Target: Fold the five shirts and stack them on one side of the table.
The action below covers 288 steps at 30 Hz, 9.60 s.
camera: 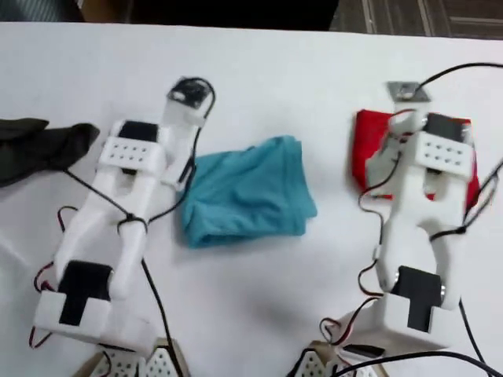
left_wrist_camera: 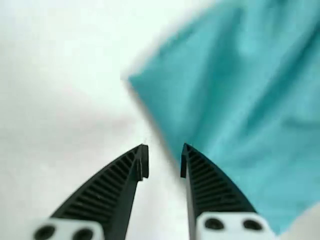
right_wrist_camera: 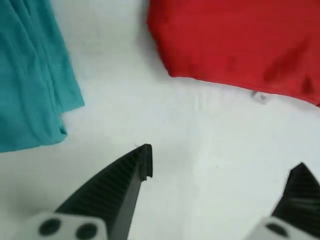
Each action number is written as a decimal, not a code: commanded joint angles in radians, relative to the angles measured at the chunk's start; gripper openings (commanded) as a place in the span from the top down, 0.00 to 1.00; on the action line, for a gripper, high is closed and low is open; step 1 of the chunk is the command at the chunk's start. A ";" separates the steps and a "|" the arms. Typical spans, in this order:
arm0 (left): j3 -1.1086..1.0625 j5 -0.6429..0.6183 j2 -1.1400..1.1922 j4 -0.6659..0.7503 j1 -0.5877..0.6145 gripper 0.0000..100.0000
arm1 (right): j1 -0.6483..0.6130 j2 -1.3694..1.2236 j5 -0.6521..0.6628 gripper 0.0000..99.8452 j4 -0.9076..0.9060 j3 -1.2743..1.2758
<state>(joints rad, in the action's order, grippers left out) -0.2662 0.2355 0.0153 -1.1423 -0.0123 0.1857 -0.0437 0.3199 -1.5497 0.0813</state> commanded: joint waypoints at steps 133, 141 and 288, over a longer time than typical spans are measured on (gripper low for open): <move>0.809 -0.063 0.393 -0.460 0.273 0.87 | -0.610 -0.857 -0.534 0.50 0.015 -0.687; 1.055 -0.104 0.393 -0.617 0.255 0.87 | -0.602 -1.007 -0.442 0.58 -0.137 -0.908; 0.797 -0.172 0.227 -0.522 0.411 0.87 | 0.341 -0.443 0.617 0.98 0.409 -0.571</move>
<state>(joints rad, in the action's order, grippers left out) 0.5286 0.0652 0.3099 -1.6717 0.3913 0.5140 -0.4856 0.9337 -1.1554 -0.4358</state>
